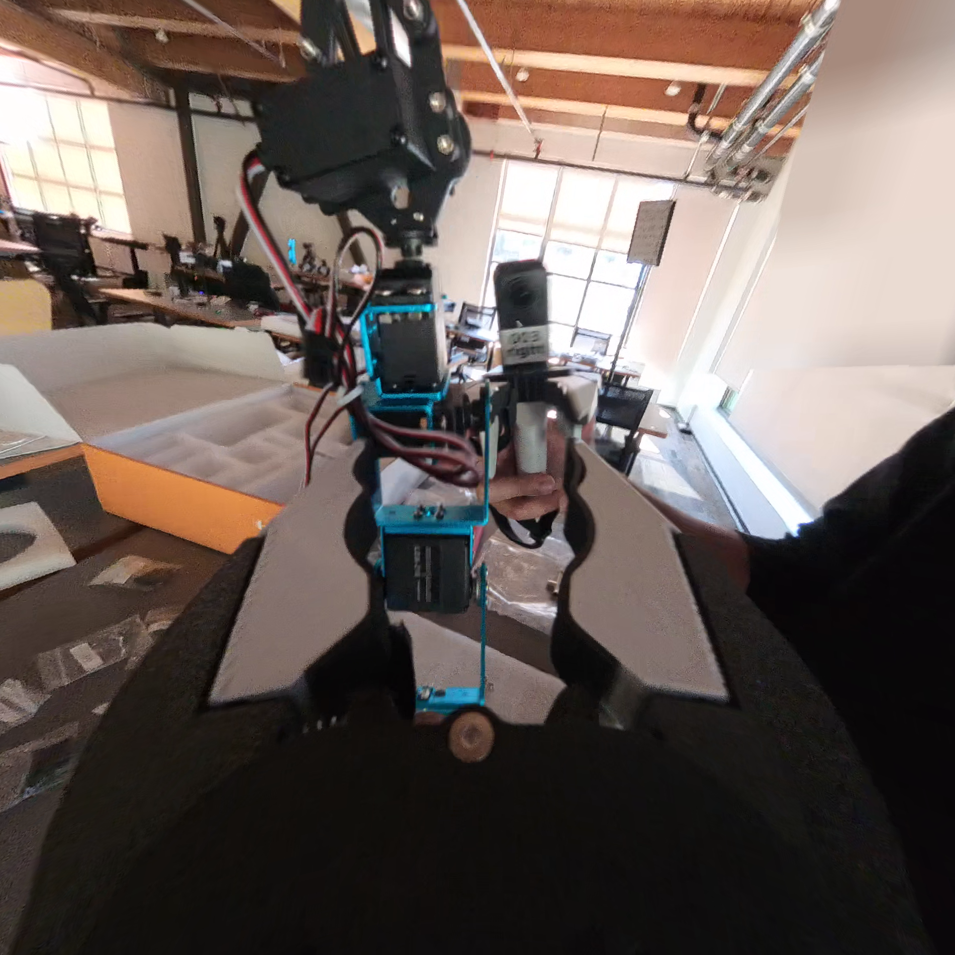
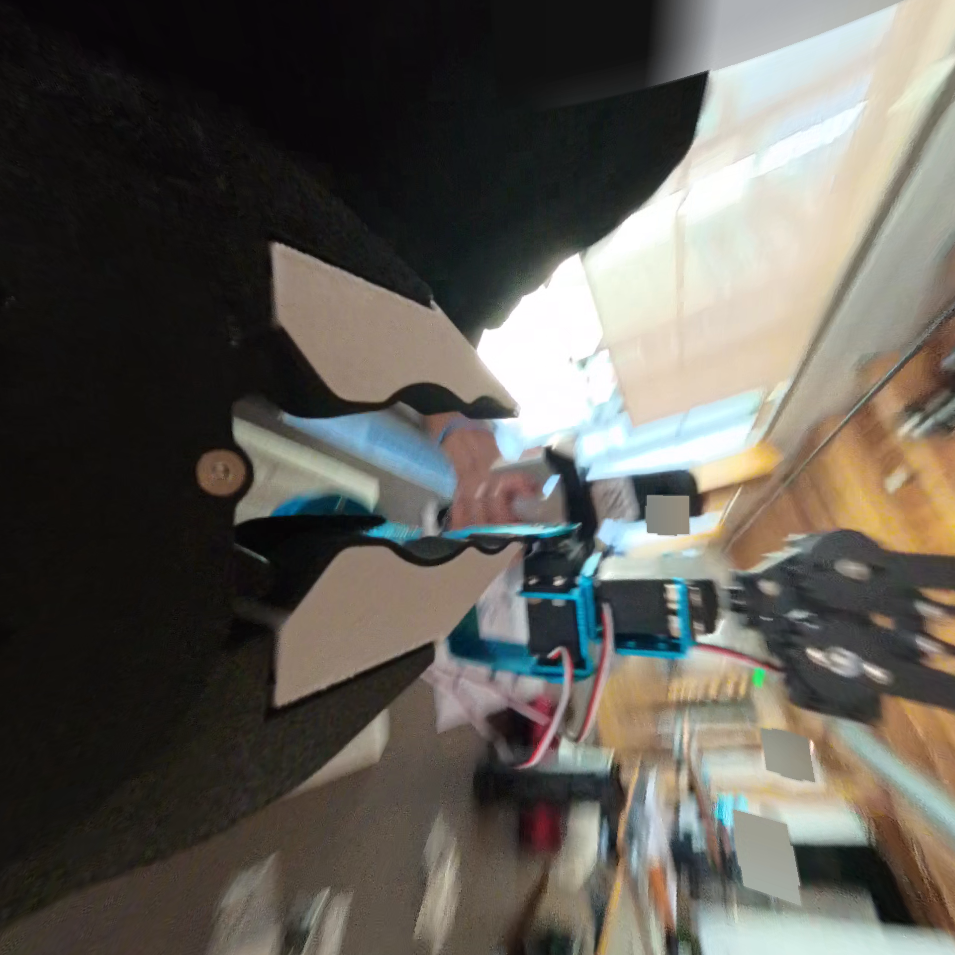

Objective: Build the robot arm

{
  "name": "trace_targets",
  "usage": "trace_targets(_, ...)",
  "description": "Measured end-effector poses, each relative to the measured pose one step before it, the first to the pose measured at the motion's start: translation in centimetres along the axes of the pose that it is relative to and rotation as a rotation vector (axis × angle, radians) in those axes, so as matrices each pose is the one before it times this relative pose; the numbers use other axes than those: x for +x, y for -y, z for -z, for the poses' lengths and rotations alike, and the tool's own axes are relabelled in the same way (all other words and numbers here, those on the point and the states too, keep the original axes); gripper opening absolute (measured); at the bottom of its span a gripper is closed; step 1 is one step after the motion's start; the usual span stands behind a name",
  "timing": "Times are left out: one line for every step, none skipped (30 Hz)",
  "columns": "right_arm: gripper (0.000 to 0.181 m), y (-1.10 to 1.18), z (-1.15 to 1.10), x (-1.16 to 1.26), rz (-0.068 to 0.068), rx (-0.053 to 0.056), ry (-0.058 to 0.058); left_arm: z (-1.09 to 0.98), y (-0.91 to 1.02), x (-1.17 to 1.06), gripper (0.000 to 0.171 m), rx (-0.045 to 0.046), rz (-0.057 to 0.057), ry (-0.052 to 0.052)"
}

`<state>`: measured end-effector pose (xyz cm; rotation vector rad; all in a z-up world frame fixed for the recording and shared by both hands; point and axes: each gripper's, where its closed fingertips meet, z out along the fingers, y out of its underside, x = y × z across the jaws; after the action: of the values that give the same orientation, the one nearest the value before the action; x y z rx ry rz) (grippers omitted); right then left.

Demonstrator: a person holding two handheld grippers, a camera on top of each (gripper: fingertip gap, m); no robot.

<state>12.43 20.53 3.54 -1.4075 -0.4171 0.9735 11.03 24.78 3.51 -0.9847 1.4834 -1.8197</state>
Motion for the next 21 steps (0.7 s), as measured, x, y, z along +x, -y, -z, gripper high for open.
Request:
trace_targets(0.043,-1.288,-0.469,0.996,0.0471,-0.0592,-0.1173,-0.169,-0.222,0.028,0.056,-0.00066,-0.0114,0.0003)
trace_targets(0.059,-0.149,-0.626,-0.76,0.0007,-0.0049,0.0189,-0.088,0.236,0.588,0.039,0.01853,-0.0085,-0.0354)
trace_targets(0.05,-0.151,-0.329,0.139,-0.0095,-0.0209,0.0003,-0.164,0.405,1.015,0.024,0.01592,-0.0087,-0.0584)
trace_targets(0.047,-0.009,-0.324,-0.181,-0.0224,-0.0129,0.0322,-0.381,0.3,0.493,0.022,0.00153,-0.0098,-0.0253)
trace_targets(0.049,0.133,-0.607,-0.532,-0.0049,-0.0078,0.0481,-0.602,-0.111,-0.202,0.018,-0.01589,-0.0101,0.0093)
trace_targets(0.044,-0.325,-0.459,0.146,0.0292,-0.0487,-0.0092,-0.282,-0.278,-0.048,0.007,-0.01904,-0.0019,-0.0141)
trace_targets(0.042,0.029,0.439,-0.09,0.0273,-0.0123,0.0025,0.485,-0.04,0.013,0.009,-0.00311,0.0088,-0.0248)
trace_targets(0.037,0.398,0.971,0.329,-0.0075,0.0469,0.0007,1.014,0.066,-0.394,0.012,0.01237,0.0035,0.007)
trace_targets(0.036,0.205,0.5,0.298,-0.0368,0.032,0.0261,0.811,0.039,-0.889,0.025,0.01891,0.004,0.0462)
trace_targets(0.032,0.022,-0.17,0.28,-0.0233,0.0098,0.0134,0.12,-0.265,-0.908,0.056,-0.00776,0.0098,0.0576)
trace_targets(0.025,-0.178,-0.484,0.699,0.0184,-0.0087,-0.0435,-0.317,-0.352,0.202,0.053,-0.02308,0.0007,-0.0016)
trace_targets(0.021,-0.199,-0.487,0.138,0.0297,-0.0208,-0.0246,-0.311,-0.087,0.557,0.05,-0.00693,-0.0083,-0.0204)
trace_targets(0.015,-0.069,-0.272,-0.042,0.023,-0.0235,-0.0161,-0.163,-0.07,0.041,0.05,-0.00613,-0.0125,0.008)
trace_targets(0.001,-0.172,-0.191,0.244,0.0416,-0.029,-0.0288,0.075,0.106,-0.338,0.047,0.00181,-0.011,0.0189)
trace_targets(0.001,-0.043,-0.178,-0.177,0.0201,-0.018,0.0013,0.139,0.277,-0.288,0.044,0.00753,0.0046,0.0047)
trace_targets(0.002,0.061,-0.051,0.041,0.0008,-0.014,-0.0073,0.021,0.21,-0.192,0.045,0.00082,0.0165,-0.0022)
trace_targets(0.001,-0.042,-0.058,0.152,0.0171,-0.0189,-0.0157,-0.071,0.181,-0.262,0.051,-0.00023,0.0126,0.0101)
trace_targets(0.001,0.009,-0.077,-0.044,0.0147,-0.0112,-0.0017,-0.086,0.24,-0.101,0.055,-0.00126,0.0077,0.0097)
trace_targets(0.001,-0.027,-0.119,-0.25,0.0107,-0.0119,0.0152,0.032,0.302,0.127,0.056,-0.00208,0.0021,-0.0007)
trace_targets(0.001,-0.077,-0.161,-0.295,0.0078,-0.0116,0.0175,0.146,0.451,0.155,0.059,0.00924,0.0065,-0.0053)
trace_targets(0.0,-0.005,-0.166,-0.277,0.0059,-0.0071,0.0143,0.216,0.65,0.156,0.06,0.02341,0.0224,-0.0123)
